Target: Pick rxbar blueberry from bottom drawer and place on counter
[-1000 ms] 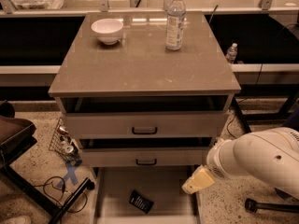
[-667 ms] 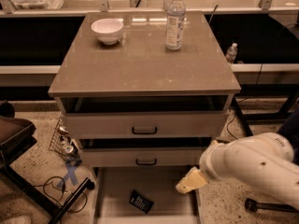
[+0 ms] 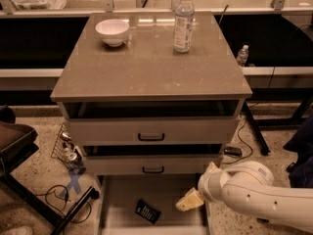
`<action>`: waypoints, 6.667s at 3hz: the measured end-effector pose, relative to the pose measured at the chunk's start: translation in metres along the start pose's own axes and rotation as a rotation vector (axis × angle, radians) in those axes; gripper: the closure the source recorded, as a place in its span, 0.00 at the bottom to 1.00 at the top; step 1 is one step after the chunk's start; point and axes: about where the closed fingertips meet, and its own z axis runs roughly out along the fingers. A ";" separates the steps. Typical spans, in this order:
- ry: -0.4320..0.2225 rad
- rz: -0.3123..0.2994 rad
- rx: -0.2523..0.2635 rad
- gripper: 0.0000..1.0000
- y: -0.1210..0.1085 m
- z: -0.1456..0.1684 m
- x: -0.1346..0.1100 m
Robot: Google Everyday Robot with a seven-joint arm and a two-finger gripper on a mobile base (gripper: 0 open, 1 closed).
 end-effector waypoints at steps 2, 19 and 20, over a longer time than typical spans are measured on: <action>-0.279 0.044 0.034 0.00 -0.053 0.055 0.002; -0.243 -0.043 -0.268 0.60 0.149 0.440 0.065; -0.243 -0.043 -0.268 0.91 0.149 0.435 0.062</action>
Offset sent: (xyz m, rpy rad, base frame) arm 0.0583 0.0617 -0.1477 0.2473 -0.3810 0.0051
